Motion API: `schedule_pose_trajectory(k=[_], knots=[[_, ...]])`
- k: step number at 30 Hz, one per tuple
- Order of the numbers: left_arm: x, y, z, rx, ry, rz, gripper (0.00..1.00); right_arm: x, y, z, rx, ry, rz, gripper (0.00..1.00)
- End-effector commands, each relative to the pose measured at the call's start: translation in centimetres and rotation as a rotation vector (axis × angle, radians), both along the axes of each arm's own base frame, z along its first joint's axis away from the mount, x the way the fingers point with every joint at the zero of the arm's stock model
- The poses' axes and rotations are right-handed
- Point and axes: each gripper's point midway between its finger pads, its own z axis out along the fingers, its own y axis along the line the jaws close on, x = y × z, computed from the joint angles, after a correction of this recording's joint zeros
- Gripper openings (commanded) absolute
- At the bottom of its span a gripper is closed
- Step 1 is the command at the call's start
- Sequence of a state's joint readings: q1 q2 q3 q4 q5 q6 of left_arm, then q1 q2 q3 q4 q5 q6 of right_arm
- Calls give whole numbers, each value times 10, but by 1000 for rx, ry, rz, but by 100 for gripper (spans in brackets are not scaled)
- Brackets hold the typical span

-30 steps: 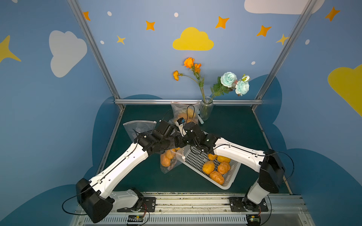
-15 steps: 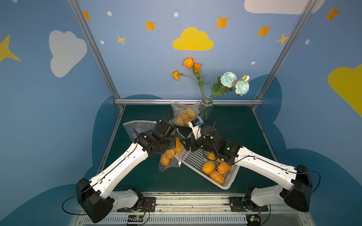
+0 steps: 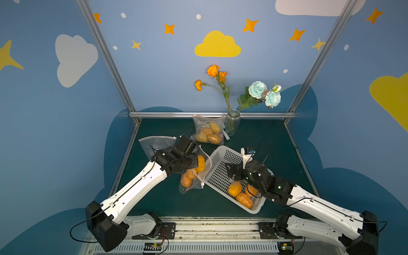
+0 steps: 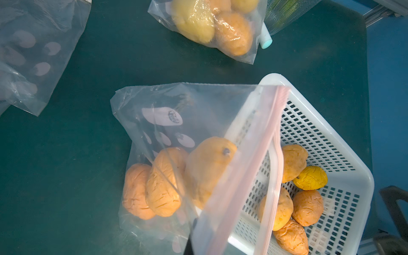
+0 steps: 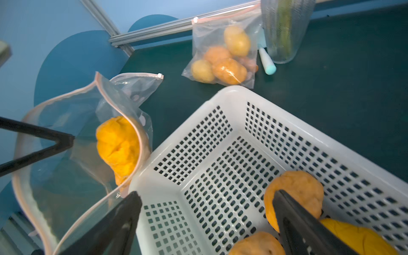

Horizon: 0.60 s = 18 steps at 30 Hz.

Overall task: Put the potatoes into a zipper bag and zip it
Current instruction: Pick up the potato from the basket.

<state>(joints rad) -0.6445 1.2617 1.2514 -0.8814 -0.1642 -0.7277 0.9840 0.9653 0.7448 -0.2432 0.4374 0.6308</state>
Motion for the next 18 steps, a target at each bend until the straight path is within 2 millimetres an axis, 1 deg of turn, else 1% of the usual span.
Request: schedule_pose_trajectory(k=[1,3,5,7,8,10,11,12,14,15,18], knots=[[-1,2,3,5,-20,-4,4,2,-28,-1,47,30,-160,98],[-1,4,2,13,-23,1,4,3,-26,-7,-27,-29,-82,98],[0,3,1,15,-21,0,4,7,-39,-19,-88,3,-117,98],[0,2,0,12,-14,-2,4,8,-56,-39,-196,76,-152,98],[-1,1,-1,10,-10,-5,4,9,-68,-52,-243,126,-200,98],[-1,0,-3,9,-4,-7,4,10,-87,-78,-298,212,-284,98],[-1,0,-4,9,-1,-8,4,13,-91,-89,-305,241,-300,98],[-1,0,-5,11,1,-9,4,16,-86,-97,-295,277,-271,98],[-1,-1,-8,16,7,-13,4,22,-68,-108,-278,348,-171,98],[-1,0,-10,22,8,-15,4,24,-66,-112,-291,375,-165,98],[0,3,-15,47,9,-7,4,36,-70,-127,-391,434,-208,97]])
